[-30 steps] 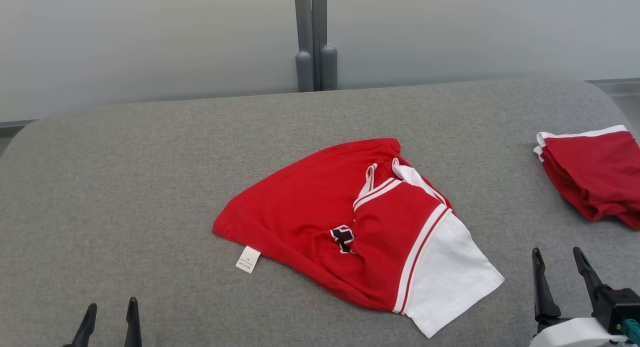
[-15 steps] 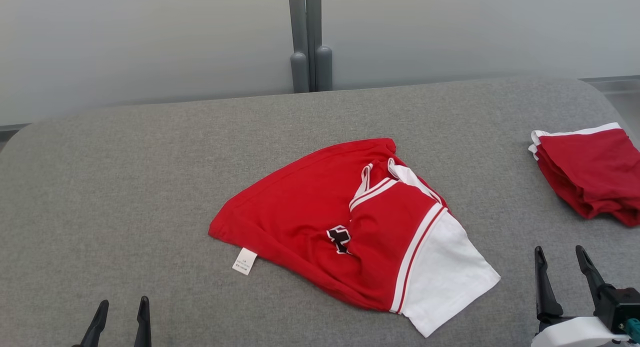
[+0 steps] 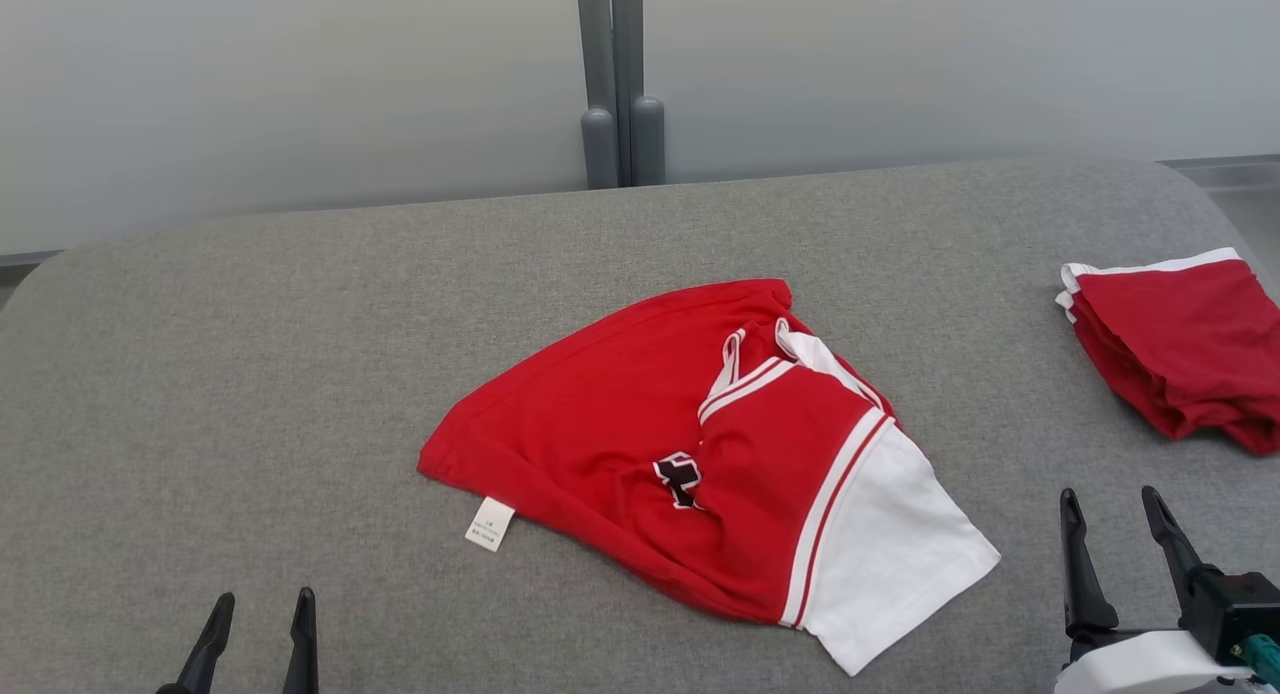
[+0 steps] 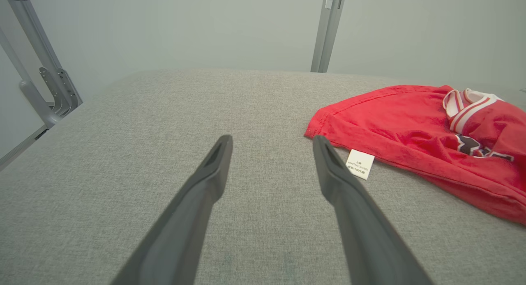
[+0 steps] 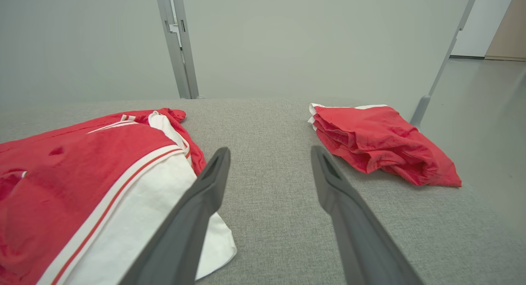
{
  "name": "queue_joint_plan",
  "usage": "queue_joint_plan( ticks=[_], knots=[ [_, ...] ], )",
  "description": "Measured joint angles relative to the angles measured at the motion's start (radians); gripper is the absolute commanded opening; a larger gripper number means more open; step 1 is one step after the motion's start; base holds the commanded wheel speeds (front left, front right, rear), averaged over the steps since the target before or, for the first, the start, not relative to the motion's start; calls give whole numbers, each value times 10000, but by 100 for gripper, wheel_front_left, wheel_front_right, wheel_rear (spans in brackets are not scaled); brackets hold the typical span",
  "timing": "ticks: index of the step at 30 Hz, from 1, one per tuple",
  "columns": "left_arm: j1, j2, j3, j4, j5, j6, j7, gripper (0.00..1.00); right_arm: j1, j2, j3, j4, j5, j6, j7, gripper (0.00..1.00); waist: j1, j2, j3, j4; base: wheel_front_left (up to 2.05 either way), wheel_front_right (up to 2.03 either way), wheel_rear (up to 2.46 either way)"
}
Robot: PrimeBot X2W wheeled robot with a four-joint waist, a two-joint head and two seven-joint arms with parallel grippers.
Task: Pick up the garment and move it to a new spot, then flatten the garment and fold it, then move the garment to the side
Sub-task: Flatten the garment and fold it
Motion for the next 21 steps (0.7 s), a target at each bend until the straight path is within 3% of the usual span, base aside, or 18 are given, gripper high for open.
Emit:
queue_joint_plan(
  ticks=[15, 18, 21],
  knots=[
    [-230, -12, -132, -54, 10, -13, 4, 100, -154, -2, 320, -75, 157, 0, 0, 100, 0, 0, 63, -71, 0, 0, 0],
    [-630, 142, -291, -84, 13, -13, 560, 100, -355, 2, 591, 364, -38, 0, 48, 100, 0, 0, 185, -88, 0, 0, 0],
    [-1276, 221, -489, -150, 25, 21, 1421, 100, -655, -50, 980, 838, -380, 0, 989, 100, 0, 0, 379, -99, 0, 0, 0]
  ],
)
